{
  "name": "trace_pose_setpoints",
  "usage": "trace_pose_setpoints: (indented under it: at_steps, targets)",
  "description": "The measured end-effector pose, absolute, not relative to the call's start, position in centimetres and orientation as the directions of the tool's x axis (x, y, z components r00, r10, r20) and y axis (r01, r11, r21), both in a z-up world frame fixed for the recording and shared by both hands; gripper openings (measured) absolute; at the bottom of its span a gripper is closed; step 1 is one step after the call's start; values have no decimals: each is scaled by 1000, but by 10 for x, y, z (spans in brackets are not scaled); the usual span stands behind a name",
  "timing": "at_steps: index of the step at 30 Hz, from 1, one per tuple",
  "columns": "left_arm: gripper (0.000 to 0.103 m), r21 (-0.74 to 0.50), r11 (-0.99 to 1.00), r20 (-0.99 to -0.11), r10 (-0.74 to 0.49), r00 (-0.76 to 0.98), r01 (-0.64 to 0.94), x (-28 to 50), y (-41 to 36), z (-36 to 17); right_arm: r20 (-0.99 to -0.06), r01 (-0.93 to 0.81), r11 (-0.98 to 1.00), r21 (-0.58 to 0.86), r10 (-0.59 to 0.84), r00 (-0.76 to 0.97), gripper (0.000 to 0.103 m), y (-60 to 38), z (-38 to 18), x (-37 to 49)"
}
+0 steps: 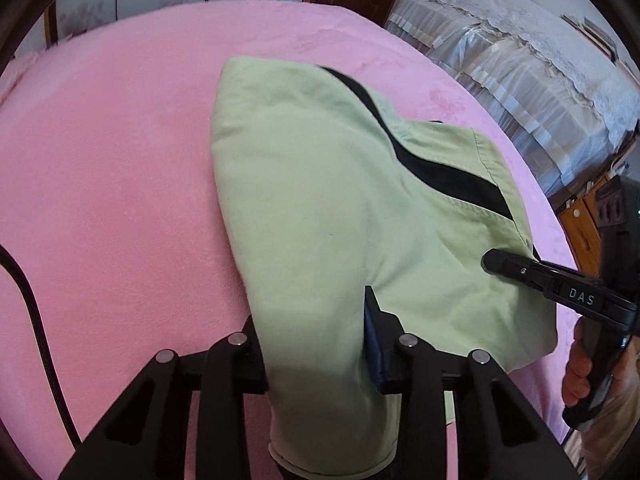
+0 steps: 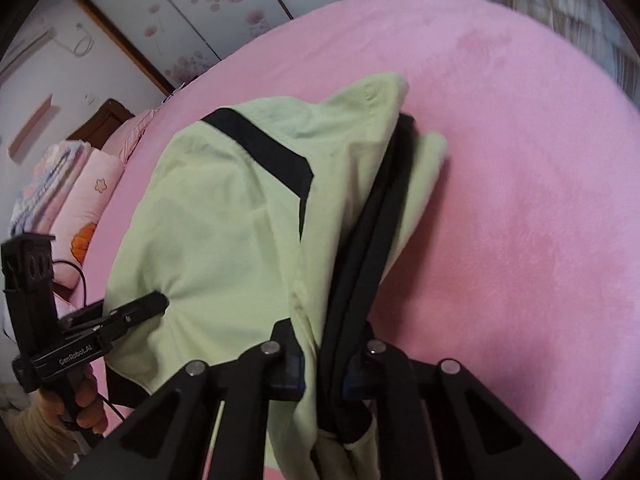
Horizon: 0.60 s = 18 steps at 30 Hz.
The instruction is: Fold large clothes
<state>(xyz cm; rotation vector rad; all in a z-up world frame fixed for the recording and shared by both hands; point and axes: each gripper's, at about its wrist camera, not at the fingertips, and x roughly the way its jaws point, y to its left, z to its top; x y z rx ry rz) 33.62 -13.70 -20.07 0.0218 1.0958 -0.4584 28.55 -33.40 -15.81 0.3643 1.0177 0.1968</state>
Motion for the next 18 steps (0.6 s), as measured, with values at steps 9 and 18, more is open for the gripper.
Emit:
trace_pose_setpoints:
  at_steps: [9,18]
  targets:
    - [31,-114,890,-867,-307,393,442,293,-84,-139,-791,-104,927,360,363,493,8,-257,-111,236]
    - [31,-42,931,-849,-224,478,363,325,49,-64,-712,-267,886,379,463,528,8,-139,-49,290]
